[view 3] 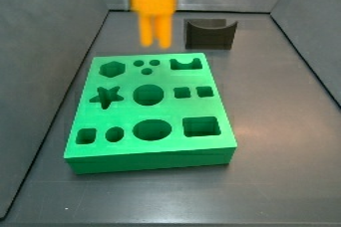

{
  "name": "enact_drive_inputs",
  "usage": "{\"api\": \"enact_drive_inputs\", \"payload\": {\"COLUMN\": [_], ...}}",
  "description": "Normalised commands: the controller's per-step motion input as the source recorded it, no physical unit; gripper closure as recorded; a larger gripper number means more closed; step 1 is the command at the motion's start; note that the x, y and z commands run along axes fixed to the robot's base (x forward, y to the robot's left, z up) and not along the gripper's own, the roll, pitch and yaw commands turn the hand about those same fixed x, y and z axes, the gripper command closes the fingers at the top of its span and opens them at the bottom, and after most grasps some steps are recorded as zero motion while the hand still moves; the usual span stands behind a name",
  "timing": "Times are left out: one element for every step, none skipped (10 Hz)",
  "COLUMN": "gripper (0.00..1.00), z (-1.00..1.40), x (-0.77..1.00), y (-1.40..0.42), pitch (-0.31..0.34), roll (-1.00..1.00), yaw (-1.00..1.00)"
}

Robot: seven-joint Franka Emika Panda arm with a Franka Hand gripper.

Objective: Insert the 3 prong object.

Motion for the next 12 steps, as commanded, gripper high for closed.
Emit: {"api": "enact_drive_inputs", "payload": {"gripper": [1.00, 1.00, 1.00, 1.00, 1.00, 1.00, 1.00, 1.00, 1.00, 1.00, 1.00, 1.00], "z": [-0.67, -0.61, -0.57, -0.41, -0.25, -0.22, -0.21, -0.20, -0.19, -0.15, -0.13, -0.17], "x": [-0.50, -0.33, -0.32, -0.14, 0.00, 0.27, 0.31, 0.19, 0.15, 0.17, 0.30, 0.26], "y": [0.06, 0.00, 0.00, 0.00, 0.00, 0.00, 0.00, 0.00, 0.00, 0.00, 0.01, 0.07], "pitch": [-0.100, -0.106, -0.084, 0.000, 0.000, 0.071, 0.127, 0.151, 0.149, 0.131, 0.114, 0.124], "roll": [-0.03, -0.02, 0.00, -0.01, 0.00, 0.00, 0.03, 0.02, 0.02, 0.00, 0.00, 0.00], "yaw": [0.00, 0.00, 0.00, 0.00, -0.10, -0.29, -0.61, -0.68, -0.71, -0.72, -0.65, -0.67]}}
